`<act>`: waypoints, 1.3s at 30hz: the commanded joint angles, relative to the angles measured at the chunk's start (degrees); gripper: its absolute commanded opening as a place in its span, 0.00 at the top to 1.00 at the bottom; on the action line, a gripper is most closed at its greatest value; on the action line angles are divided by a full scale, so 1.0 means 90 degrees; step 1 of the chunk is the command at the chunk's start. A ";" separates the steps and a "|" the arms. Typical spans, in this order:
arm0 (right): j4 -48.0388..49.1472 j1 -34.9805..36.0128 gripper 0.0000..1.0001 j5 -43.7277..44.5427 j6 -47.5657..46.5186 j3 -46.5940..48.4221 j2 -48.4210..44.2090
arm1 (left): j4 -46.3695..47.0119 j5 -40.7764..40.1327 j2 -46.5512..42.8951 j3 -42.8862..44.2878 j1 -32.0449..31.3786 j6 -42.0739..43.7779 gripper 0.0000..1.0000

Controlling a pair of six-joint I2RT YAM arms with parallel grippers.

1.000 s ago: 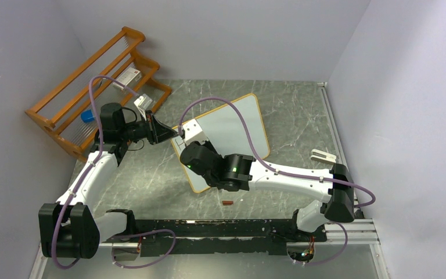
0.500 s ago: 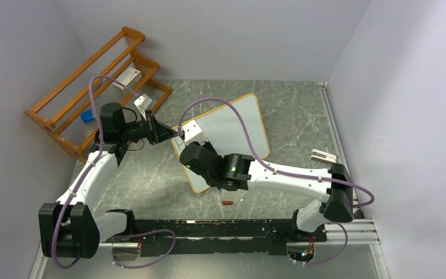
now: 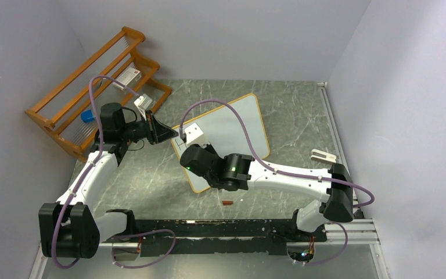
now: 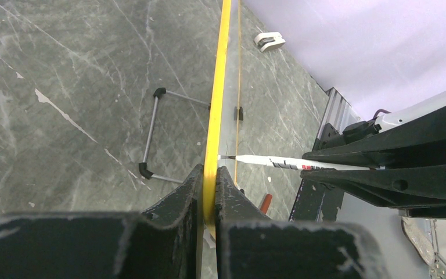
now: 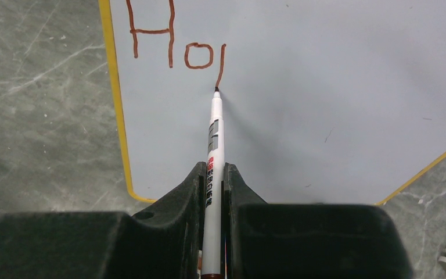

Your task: Write a sentence on the whiteboard

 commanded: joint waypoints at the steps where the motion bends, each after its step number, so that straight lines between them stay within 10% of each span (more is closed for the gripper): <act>1: -0.0273 -0.0012 1.00 -0.0099 0.0217 -0.0027 0.0056 | -0.0388 -0.0086 0.0090 -0.0098 -0.0069 0.0265 0.95; 39: 0.0996 -0.0060 1.00 0.0320 -0.0362 -0.0188 -0.0160 | -0.0418 -0.0085 0.0146 -0.0081 -0.0069 0.0288 0.95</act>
